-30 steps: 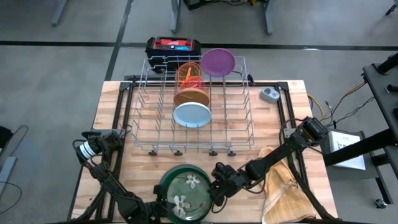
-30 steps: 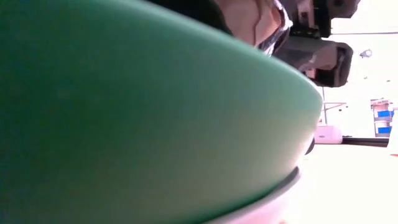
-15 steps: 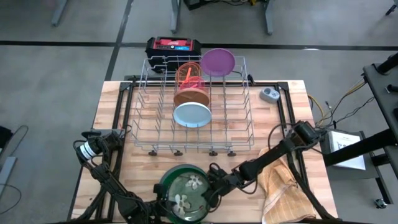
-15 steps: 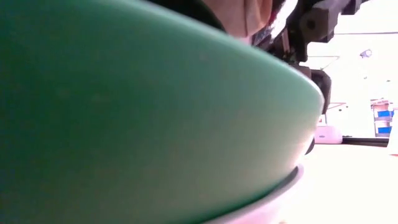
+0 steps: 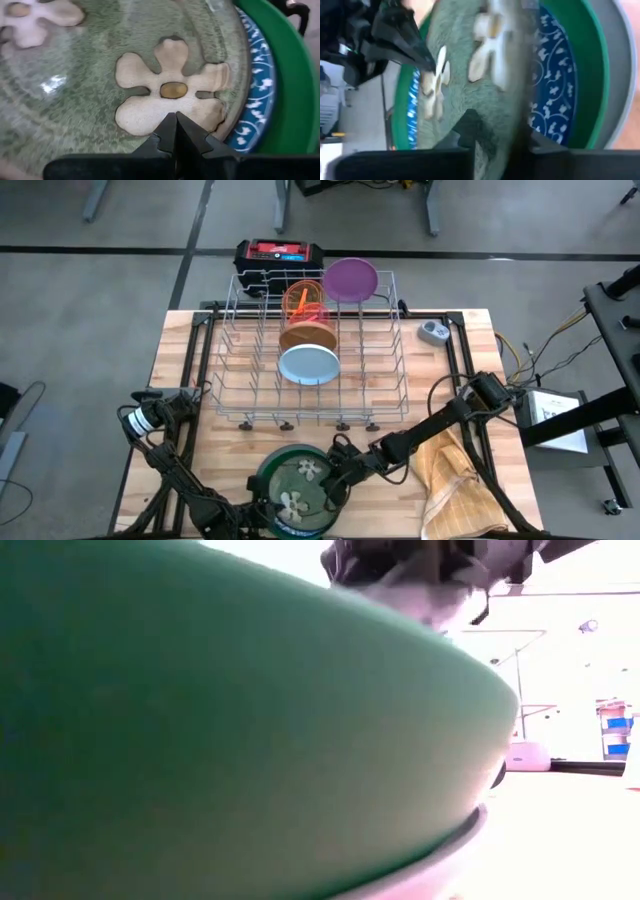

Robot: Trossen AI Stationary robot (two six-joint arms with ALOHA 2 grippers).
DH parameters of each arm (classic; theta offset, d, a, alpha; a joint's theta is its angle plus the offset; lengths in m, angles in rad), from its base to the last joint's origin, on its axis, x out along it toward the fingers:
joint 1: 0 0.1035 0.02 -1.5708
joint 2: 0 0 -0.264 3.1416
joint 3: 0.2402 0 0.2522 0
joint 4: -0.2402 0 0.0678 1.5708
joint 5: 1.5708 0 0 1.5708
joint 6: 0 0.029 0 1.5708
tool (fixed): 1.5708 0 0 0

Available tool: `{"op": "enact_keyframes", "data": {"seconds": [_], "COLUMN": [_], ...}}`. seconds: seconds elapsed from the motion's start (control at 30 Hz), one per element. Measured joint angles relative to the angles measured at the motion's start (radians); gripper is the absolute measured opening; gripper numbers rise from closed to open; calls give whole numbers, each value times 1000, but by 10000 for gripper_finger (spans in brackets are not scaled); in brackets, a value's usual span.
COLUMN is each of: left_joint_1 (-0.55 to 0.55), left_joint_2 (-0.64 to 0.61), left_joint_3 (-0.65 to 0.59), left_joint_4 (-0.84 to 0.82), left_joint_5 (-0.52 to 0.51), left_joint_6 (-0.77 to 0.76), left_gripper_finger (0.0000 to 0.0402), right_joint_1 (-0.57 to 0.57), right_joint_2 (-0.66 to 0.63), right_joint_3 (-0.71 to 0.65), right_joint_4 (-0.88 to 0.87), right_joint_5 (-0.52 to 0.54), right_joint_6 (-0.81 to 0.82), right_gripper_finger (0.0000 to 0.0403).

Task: Sort dishes
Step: Put the green patterned plate into the dish rack

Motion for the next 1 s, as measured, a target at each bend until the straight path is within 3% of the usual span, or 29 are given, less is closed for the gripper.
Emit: {"op": "enact_keyframes", "data": {"seconds": [0.17, 0.47, 0.73, 0.9, 1.0], "left_joint_1": [-1, -32, -66, -118, -167], "left_joint_2": [4, 6, 6, 6, 5], "left_joint_3": [45, 202, 366, 484, 562], "left_joint_4": [-45, -282, -466, -607, -722], "left_joint_5": [0, 14, -37, -115, -223], "left_joint_6": [50, 46, 49, 50, 50], "left_gripper_finger": [0, 0, 0, 0, 0], "right_joint_1": [-1, 1, 0, 1, 2], "right_joint_2": [-17, -111, -173, -267, -338], "right_joint_3": [-1, -4, 11, 38, 67], "right_joint_4": [-8, -61, -147, -231, -330], "right_joint_5": [16, 80, 130, 136, 181], "right_joint_6": [-34, -154, -230, -294, -351], "right_gripper_finger": [34, 18, 18, 18, 18]}}
